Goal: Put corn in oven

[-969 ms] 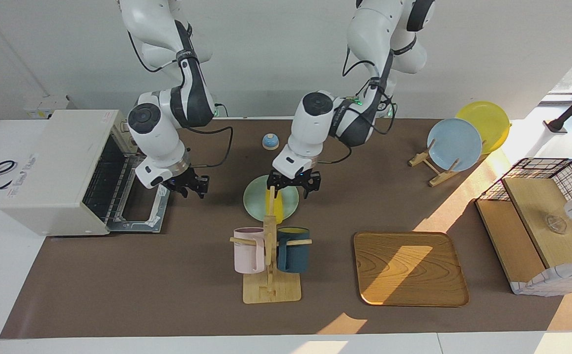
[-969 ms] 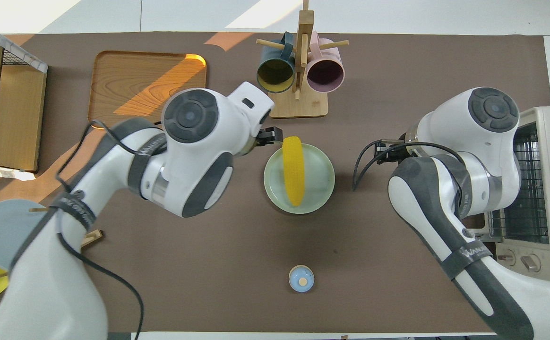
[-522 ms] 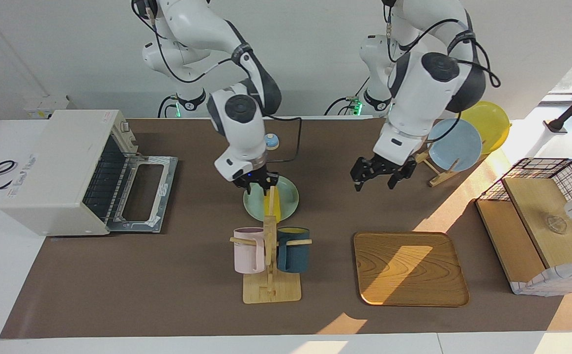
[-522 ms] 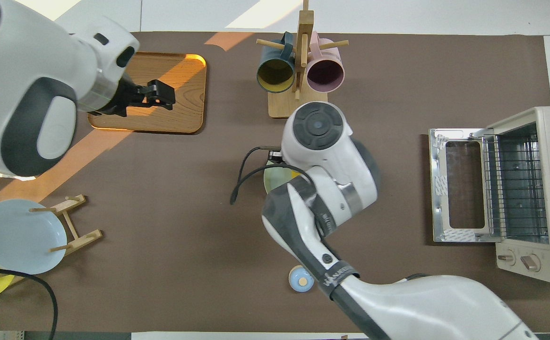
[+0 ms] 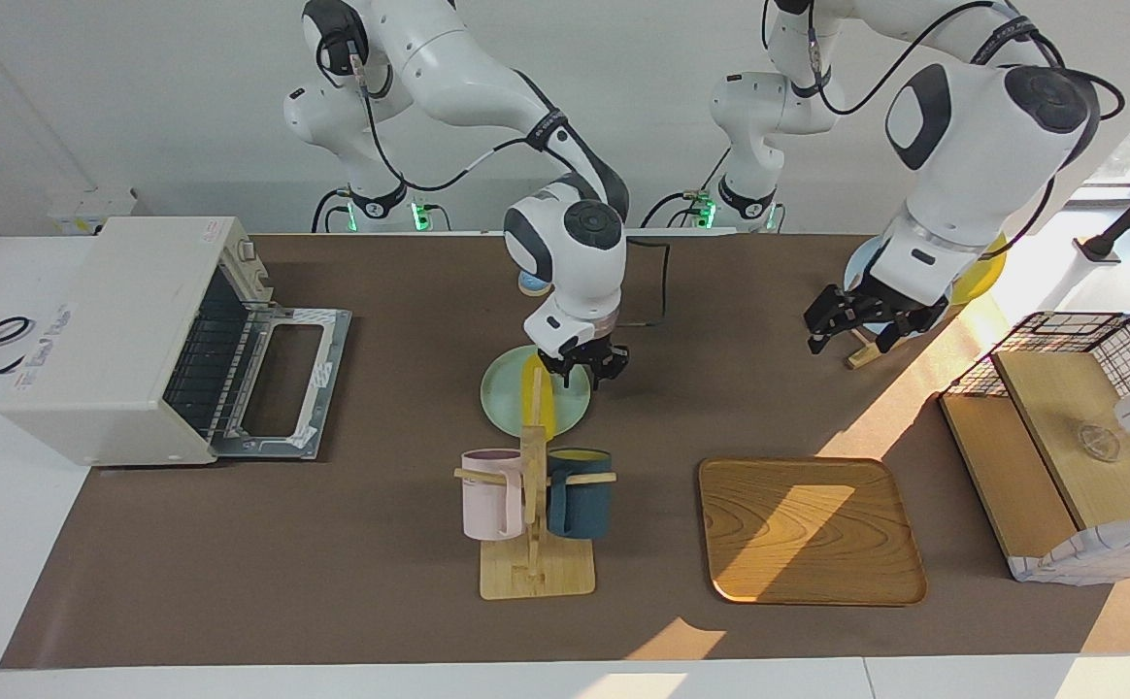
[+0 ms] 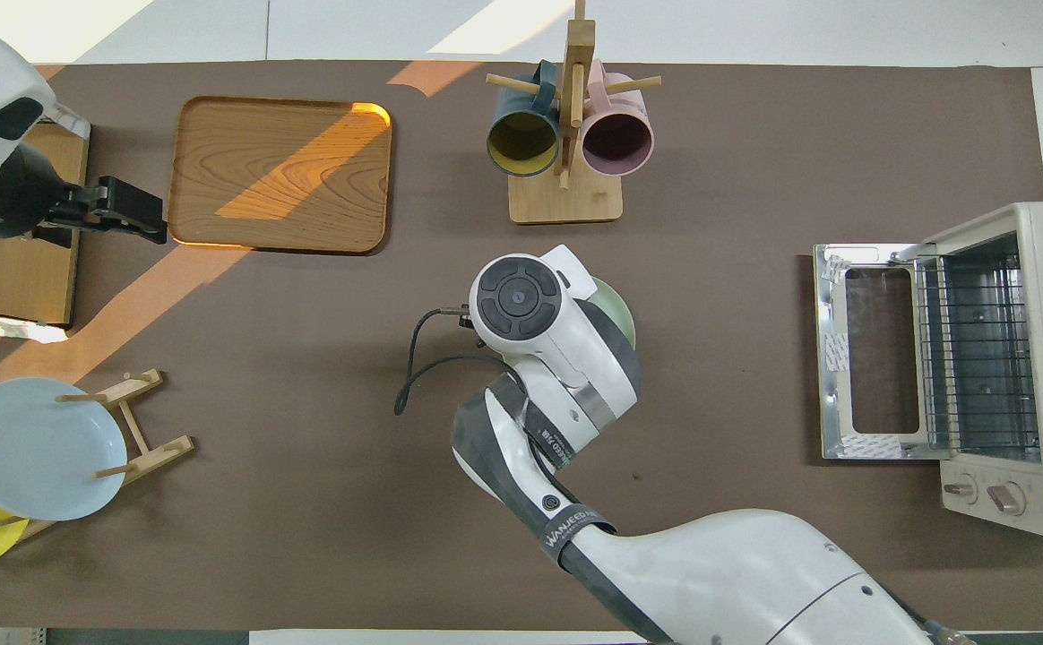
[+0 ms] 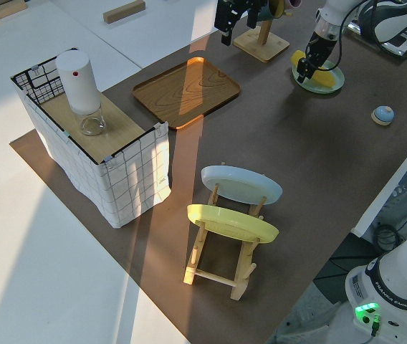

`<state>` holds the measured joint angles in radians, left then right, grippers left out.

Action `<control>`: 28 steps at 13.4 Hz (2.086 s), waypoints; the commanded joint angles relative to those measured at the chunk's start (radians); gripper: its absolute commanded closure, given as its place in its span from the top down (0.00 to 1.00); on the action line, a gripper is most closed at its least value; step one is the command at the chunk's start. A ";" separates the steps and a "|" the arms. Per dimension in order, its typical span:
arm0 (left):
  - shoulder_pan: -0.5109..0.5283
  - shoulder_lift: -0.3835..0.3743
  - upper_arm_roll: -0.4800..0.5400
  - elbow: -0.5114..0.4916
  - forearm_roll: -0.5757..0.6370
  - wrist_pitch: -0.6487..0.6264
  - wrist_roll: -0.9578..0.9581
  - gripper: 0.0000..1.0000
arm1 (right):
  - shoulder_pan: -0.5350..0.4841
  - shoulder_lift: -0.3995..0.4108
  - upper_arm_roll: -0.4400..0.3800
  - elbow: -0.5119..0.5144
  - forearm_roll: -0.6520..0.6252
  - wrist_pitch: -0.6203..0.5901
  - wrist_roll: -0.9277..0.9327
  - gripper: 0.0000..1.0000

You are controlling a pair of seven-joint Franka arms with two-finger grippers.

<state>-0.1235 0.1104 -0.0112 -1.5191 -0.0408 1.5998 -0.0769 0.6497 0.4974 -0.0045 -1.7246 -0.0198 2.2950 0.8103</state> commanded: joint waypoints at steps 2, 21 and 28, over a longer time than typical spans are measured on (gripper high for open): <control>0.002 -0.087 -0.010 -0.118 0.025 -0.009 0.009 1.00 | 0.001 -0.014 0.003 -0.044 -0.006 0.023 -0.003 0.31; -0.024 -0.159 -0.009 -0.200 0.027 0.035 0.014 1.00 | -0.042 -0.045 -0.006 0.174 -0.158 -0.400 -0.111 0.00; -0.015 -0.156 -0.009 -0.190 0.027 0.036 0.006 1.00 | -0.275 -0.308 -0.006 0.045 -0.157 -0.677 -0.230 0.00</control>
<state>-0.1381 -0.0169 -0.0231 -1.6727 -0.0328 1.6160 -0.0756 0.4306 0.2527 -0.0242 -1.5781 -0.1630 1.6077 0.6094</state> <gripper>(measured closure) 0.000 0.974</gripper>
